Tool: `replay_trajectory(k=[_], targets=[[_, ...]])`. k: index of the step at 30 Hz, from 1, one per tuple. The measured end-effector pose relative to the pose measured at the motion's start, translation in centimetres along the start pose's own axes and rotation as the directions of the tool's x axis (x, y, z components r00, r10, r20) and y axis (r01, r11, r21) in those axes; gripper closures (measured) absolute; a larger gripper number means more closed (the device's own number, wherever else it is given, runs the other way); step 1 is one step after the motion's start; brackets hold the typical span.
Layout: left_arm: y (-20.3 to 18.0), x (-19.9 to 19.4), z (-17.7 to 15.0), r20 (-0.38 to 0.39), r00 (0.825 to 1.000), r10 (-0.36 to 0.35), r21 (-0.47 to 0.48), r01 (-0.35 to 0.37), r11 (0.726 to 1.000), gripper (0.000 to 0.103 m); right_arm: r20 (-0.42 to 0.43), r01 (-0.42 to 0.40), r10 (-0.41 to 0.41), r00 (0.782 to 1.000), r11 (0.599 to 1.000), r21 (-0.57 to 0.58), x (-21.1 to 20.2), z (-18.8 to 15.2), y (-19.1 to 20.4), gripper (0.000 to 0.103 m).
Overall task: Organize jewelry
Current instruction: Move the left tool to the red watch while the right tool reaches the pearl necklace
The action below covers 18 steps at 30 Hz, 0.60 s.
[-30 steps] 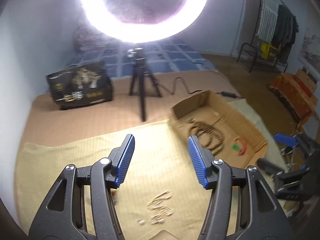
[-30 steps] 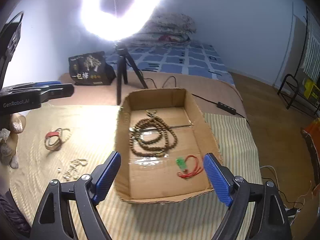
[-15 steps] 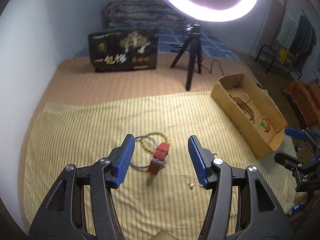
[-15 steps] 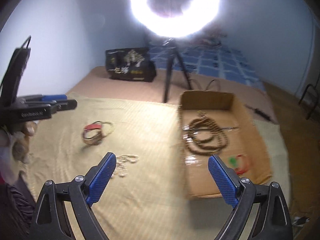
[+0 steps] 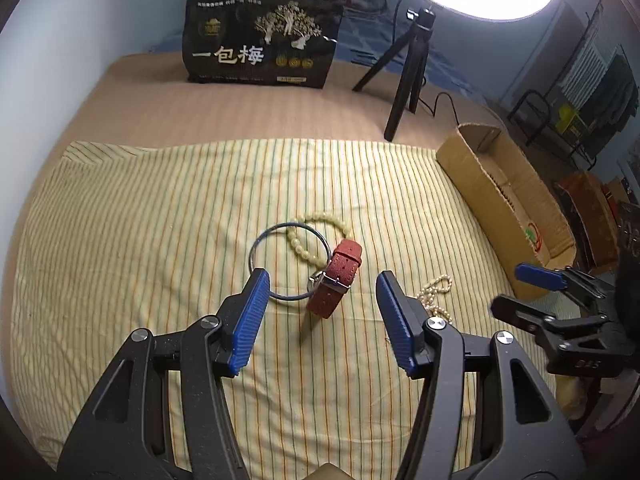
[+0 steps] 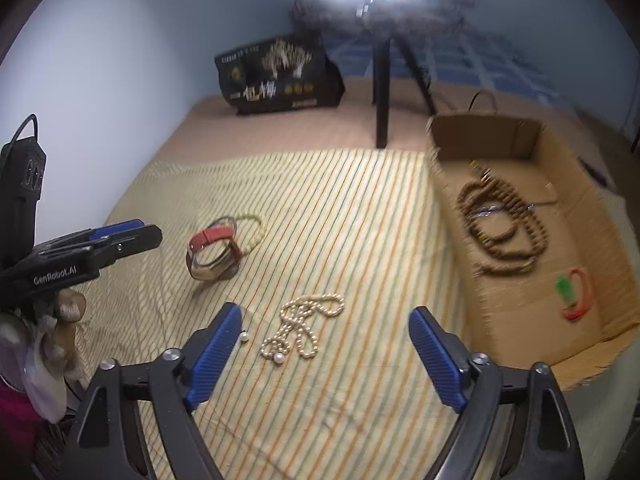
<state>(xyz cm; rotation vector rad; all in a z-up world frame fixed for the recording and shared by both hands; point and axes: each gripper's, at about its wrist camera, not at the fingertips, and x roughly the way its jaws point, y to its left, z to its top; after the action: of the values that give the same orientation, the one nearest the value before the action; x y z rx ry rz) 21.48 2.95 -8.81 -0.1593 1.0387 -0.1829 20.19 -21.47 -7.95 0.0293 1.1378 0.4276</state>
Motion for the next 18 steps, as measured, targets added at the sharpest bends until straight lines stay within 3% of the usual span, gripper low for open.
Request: replay_trajectory(k=[18], targets=[[-1.1,3.3,-0.1,-0.048,0.997,0.053,0.064,-0.050,0.997,0.046,-0.150,-0.002,0.017,0.988,0.995,0.099,5.8,0.0,-0.7,0.042]])
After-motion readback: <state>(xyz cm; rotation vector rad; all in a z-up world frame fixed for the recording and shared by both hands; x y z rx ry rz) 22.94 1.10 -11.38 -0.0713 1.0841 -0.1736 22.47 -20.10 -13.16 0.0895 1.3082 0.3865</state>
